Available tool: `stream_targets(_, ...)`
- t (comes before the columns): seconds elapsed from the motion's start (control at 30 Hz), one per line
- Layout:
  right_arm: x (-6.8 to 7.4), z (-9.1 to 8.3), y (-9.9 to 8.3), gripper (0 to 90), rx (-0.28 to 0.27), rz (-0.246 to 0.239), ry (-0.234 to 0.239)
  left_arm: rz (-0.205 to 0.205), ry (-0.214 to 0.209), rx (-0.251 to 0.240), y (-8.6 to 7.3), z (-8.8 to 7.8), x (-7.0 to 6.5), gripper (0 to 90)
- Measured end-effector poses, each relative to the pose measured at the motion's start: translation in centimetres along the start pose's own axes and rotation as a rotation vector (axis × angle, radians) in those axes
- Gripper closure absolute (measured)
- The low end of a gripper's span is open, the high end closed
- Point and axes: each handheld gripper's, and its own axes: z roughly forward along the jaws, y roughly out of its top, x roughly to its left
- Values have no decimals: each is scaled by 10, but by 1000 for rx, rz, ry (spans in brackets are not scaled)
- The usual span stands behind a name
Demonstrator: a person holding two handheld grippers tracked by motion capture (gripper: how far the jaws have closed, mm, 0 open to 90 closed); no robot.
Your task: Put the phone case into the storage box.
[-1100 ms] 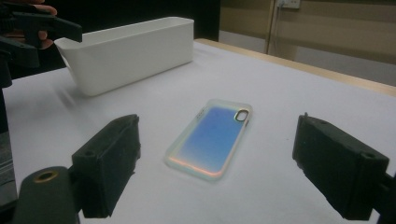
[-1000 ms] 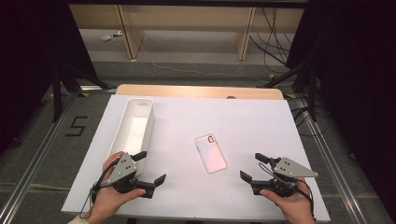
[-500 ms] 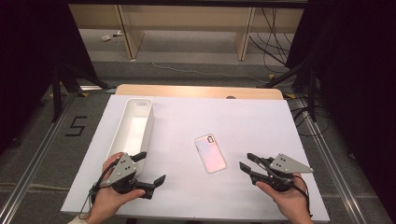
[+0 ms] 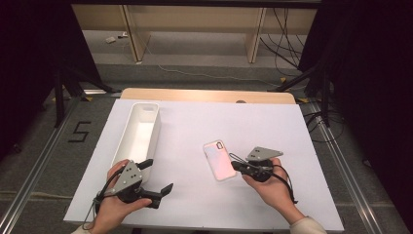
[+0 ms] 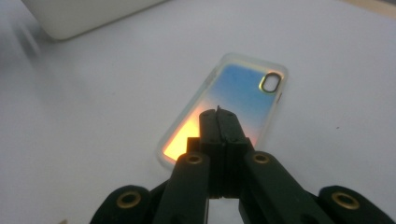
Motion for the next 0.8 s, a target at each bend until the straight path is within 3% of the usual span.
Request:
stream_targets(0.17, 1, 20, 3, 900, 77, 8, -1, 4, -4, 1, 0, 0, 0, 0)
stream_targets(0.3, -3, 26, 5, 900, 86, 15, -11, 8, -3, 1, 0, 0, 0, 0)
stream_targets(0.33, -6, 26, 7, 900, 91, 26, -37, 9, -3, 1, 0, 0, 0, 0)
stream_targets(0.4, -10, 25, 8, 900, 98, 52, -39, 6, -4, 2, 0, -1, 0, 0)
stream_targets(0.47, -12, 25, 7, 900, 100, 41, -47, 14, -3, 2, 0, 0, 0, 0)
stream_targets(0.57, -14, 27, 5, 900, 128, 61, -38, 12, -4, 2, 0, 0, 0, 0)
stream_targets(0.6, -13, 34, 0, 900, 119, 22, -29, 15, -5, 2, 0, 0, 0, 0)
stream_targets(0.7, -7, 38, 0, 900, 145, 35, -15, 13, -5, 5, 0, 0, 0, 0)
stream_targets(0.8, -2, 46, 3, 900, 163, 12, 12, 14, -5, 4, 0, 0, 0, 0)
